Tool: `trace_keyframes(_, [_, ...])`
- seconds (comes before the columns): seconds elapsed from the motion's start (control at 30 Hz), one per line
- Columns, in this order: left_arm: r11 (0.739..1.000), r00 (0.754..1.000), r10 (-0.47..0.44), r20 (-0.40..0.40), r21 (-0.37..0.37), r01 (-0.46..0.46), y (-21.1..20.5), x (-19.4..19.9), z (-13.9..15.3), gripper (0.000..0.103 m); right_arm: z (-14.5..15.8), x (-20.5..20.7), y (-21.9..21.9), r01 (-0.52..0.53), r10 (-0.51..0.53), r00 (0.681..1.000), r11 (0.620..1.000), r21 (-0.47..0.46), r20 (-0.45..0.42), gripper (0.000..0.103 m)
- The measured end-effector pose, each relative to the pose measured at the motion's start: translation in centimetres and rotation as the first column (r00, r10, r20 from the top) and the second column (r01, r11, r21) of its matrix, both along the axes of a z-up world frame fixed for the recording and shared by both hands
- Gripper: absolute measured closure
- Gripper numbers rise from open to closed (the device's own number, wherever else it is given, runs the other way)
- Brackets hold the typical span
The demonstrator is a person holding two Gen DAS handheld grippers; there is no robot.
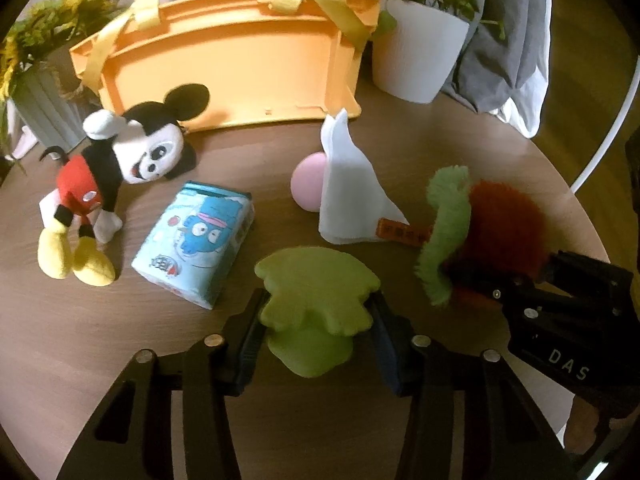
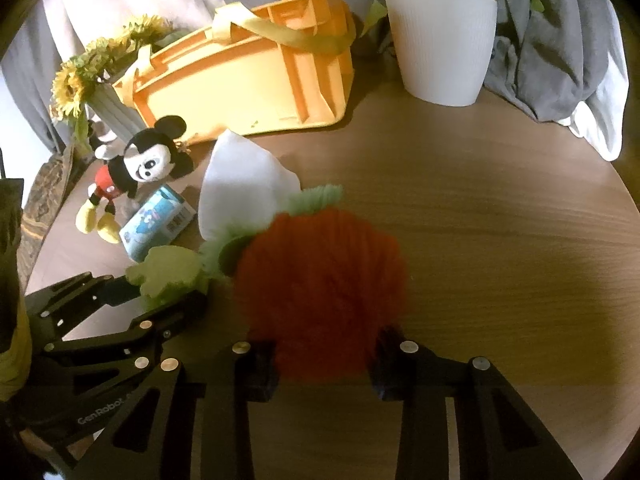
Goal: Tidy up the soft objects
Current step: 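Lift and carry the green toy and red pom-pom over the orange crate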
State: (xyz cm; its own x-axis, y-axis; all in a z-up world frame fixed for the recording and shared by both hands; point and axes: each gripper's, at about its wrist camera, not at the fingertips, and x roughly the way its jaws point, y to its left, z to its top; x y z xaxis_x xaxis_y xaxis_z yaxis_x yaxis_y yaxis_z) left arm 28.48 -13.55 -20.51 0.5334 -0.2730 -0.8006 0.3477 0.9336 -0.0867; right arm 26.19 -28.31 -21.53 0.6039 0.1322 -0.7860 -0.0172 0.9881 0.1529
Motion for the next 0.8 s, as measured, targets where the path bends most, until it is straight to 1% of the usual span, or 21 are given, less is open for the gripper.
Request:
trace_keyframes(0.1, [1.000,1.000,0.010,0.009,-0.013,-0.010,0.3,-0.1,0.6,0.059,0.5,-0.3,0.1,0.008,-0.008,1.000,1.000,0.009,0.014,0.068])
trace_keyframes(0.37, [0.999,0.997,0.024,0.067,-0.041,-0.021,0.8,-0.5,2.6,0.059,2.5,-0.9,0.6,0.010,-0.011,0.998,1.000,0.010,0.065,0.068])
trace_keyframes(0.63, [0.996,0.992,0.037,0.121,-0.081,-0.027,1.3,-0.9,5.5,0.059,5.1,-1.4,1.1,0.016,-0.019,0.991,1.000,0.021,0.129,0.068])
trace_keyframes(0.7, [0.994,0.991,0.041,0.130,-0.106,-0.027,1.7,-0.9,6.3,0.059,5.8,-1.5,1.1,0.018,-0.021,0.989,1.000,0.022,0.147,0.068])
trace_keyframes(0.8, [0.993,0.985,0.049,0.163,-0.112,-0.031,2.1,-1.1,7.4,0.059,6.8,-1.6,1.3,0.018,-0.022,0.986,1.000,0.025,0.168,0.068])
